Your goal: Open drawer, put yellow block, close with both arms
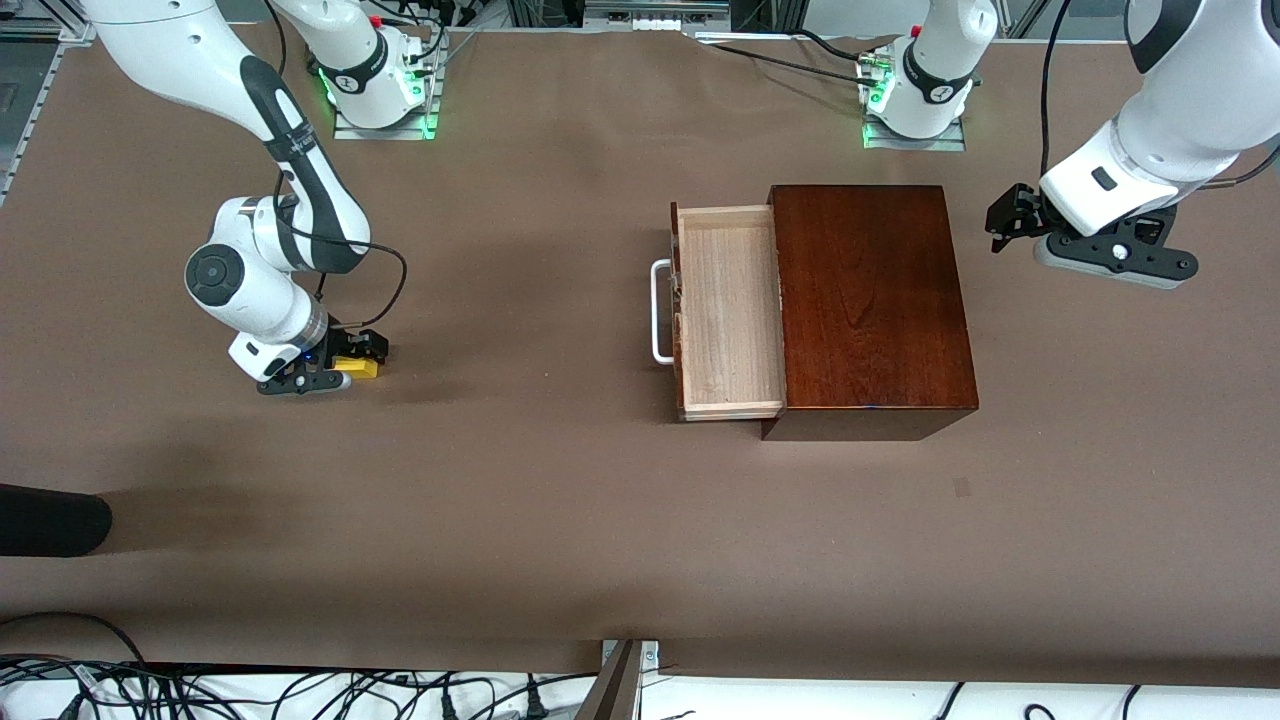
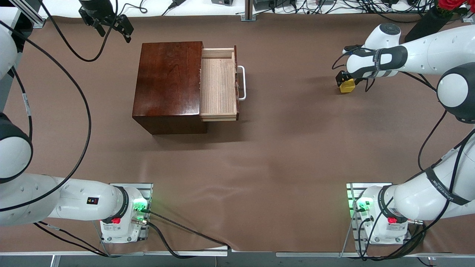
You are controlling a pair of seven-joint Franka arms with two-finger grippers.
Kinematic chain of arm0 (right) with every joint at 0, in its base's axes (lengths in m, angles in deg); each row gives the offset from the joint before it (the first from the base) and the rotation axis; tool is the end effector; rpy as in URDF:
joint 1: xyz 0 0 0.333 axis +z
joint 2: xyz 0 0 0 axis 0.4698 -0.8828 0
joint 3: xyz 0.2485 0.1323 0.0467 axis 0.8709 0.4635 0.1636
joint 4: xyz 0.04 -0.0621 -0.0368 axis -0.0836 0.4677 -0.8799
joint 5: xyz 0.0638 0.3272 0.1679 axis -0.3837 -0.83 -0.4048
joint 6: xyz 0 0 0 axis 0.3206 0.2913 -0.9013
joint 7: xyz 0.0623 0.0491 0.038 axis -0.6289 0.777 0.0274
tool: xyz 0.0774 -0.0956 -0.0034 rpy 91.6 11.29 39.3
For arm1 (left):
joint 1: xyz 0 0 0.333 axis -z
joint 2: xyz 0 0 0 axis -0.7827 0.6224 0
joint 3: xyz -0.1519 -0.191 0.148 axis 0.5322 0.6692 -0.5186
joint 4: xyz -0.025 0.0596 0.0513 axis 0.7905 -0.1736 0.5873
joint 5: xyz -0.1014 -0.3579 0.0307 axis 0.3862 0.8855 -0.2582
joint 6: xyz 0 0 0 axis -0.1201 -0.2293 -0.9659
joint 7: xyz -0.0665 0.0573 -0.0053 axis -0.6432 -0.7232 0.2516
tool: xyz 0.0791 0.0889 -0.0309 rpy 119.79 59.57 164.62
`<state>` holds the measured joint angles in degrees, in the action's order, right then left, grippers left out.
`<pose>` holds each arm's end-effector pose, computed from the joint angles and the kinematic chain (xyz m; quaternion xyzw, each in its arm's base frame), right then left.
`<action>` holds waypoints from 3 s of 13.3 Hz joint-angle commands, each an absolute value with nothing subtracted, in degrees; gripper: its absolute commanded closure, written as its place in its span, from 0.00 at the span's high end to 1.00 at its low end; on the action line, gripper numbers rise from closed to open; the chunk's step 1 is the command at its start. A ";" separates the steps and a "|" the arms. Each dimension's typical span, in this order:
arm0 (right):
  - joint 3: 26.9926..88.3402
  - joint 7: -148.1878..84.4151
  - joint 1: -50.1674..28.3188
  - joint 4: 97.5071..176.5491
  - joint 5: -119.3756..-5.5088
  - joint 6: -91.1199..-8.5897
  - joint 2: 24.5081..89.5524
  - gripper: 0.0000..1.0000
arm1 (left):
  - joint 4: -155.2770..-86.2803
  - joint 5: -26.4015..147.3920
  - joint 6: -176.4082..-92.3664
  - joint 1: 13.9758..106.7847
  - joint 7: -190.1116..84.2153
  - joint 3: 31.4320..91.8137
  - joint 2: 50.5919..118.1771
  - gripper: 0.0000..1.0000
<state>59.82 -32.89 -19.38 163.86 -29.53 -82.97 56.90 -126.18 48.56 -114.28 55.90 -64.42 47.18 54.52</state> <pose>0.5313 0.0477 0.1666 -0.9985 -0.0541 0.0064 0.0065 0.5090 -0.0683 0.5087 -0.9920 0.1187 0.0333 0.0287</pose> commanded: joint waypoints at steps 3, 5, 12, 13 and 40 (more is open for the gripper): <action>60.04 -32.52 -19.32 164.74 -30.43 -84.27 56.41 0.22 | -127.42 50.62 -116.28 54.14 -66.78 47.69 54.01 1.00; 60.13 -32.09 -19.32 164.31 -30.34 -83.21 56.59 0.00 | -126.45 50.62 -116.28 54.14 -66.78 47.25 54.98 1.00; 71.79 -29.71 -19.23 156.58 -29.11 -69.15 62.82 0.00 | -124.34 51.77 -115.93 50.19 -72.30 46.99 57.80 1.00; 73.99 -29.62 -18.89 156.48 -28.85 -69.06 63.96 0.00 | -124.51 52.72 -115.93 49.58 -73.97 46.99 57.80 1.00; 80.61 -5.72 18.12 98.21 -3.18 -43.39 32.33 0.01 | -124.25 53.52 -111.88 49.22 -74.25 46.99 57.71 1.00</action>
<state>80.04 -8.22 19.11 100.32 -3.07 -42.66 33.68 -125.76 52.07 -113.19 49.78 -72.74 46.77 57.26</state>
